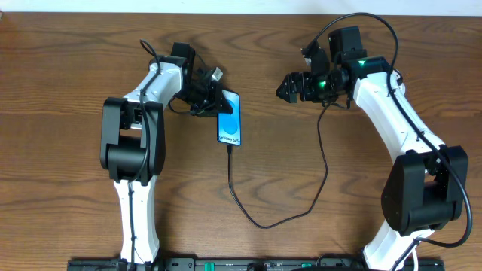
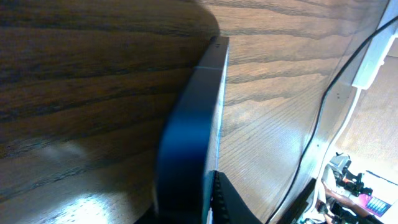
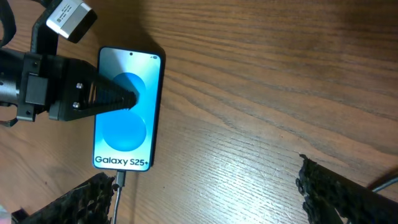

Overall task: Plug charger to phone and switch on socket
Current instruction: 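Lay the phone flat on the table with the left gripper and release, then move the right gripper over the white power strip's orange switch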

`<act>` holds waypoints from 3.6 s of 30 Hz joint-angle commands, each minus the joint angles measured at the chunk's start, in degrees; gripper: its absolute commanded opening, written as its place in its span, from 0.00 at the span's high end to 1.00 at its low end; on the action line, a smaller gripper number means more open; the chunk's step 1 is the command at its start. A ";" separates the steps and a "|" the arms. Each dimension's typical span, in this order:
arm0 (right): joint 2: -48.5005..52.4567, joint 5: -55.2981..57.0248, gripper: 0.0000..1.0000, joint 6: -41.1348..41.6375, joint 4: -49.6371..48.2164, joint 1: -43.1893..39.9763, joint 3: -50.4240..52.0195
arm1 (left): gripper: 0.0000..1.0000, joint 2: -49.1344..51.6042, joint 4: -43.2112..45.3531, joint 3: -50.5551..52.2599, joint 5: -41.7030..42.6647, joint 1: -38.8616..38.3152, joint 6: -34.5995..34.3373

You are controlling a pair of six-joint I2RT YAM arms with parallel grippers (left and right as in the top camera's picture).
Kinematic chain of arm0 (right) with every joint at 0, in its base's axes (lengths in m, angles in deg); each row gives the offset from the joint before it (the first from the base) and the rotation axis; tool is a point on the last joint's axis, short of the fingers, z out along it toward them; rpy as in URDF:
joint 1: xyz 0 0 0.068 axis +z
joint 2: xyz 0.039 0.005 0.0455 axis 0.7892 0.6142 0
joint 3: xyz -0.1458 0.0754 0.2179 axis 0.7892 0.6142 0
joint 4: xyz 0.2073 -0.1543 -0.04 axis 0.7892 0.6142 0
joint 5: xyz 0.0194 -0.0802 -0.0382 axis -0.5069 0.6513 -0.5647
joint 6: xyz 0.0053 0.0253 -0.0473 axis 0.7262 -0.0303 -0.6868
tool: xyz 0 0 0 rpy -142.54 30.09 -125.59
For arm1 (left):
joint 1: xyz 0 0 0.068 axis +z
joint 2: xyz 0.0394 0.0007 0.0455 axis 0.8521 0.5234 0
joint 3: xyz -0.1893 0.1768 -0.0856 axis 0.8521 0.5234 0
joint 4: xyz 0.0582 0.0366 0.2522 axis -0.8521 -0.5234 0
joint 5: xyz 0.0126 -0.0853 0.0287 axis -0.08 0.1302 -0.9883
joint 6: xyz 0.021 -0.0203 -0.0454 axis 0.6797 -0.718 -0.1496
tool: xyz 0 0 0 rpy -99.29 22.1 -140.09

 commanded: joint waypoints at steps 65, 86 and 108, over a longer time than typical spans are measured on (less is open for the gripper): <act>-1.36 0.20 0.12 -1.44 2.25 0.09 -0.98 | 0.48 -22.73 -12.31 -6.54 -23.17 8.57 -0.31; -12.37 1.53 0.89 -4.48 9.27 -23.50 -0.98 | 0.35 -36.17 -13.86 -6.25 -24.70 8.57 -0.28; -0.42 5.18 0.99 -12.55 0.33 -39.21 -0.94 | 0.04 -36.15 -14.25 -6.25 -24.87 8.57 -0.28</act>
